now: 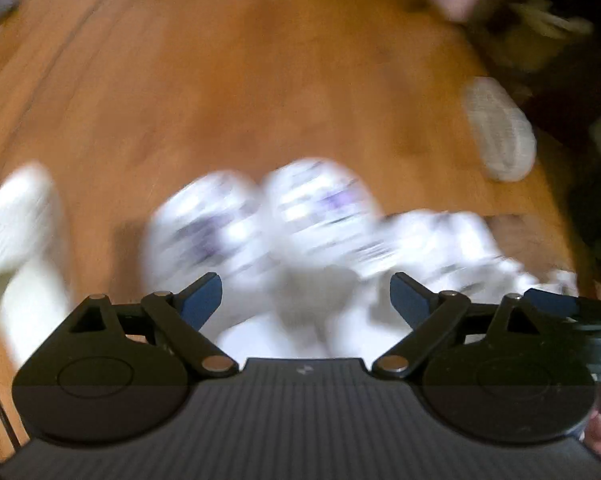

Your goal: Organize scattered shoes

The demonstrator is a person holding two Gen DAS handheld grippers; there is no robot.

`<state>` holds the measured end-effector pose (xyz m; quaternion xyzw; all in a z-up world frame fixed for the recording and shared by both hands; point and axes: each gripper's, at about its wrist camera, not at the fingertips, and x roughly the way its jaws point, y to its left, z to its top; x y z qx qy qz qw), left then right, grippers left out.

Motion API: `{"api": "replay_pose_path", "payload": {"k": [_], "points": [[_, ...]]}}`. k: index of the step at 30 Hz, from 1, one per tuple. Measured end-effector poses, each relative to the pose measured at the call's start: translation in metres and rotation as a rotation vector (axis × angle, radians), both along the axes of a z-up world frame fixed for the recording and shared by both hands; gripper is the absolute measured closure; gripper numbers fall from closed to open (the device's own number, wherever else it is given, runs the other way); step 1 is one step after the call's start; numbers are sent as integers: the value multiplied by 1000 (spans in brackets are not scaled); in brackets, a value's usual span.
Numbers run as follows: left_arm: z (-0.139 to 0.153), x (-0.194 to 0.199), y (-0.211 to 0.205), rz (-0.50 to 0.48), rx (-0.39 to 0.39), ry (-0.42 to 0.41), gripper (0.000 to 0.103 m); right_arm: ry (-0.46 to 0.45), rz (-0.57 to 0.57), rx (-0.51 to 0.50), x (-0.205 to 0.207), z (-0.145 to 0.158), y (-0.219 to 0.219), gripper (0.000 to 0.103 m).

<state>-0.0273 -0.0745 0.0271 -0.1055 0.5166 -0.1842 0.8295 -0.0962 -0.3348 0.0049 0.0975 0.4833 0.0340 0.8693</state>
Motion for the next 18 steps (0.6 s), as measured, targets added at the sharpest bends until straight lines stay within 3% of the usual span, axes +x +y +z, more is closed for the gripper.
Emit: {"api": "replay_pose_path", "payload": {"k": [1,3,7,12,15,18], "points": [[4,2,-13,-22,-16,6,7,-6,-63,-79,-1,4,-16,5],[14,12,-50,-76,-12,8,7,-3,-154,-107,3,9,-42,5],[31,54,-121,-163,42,6,7,25,-227,43,15,20,-102,5],[29,114,-203,-209,137,13,7,31,-237,15,39,17,-156,3],[21,144,-243,-213,144,47,7,8,-265,96,61,-10,-194,4],[7,182,-300,-205,149,56,7,-9,-386,325,67,-34,-236,6]]}}
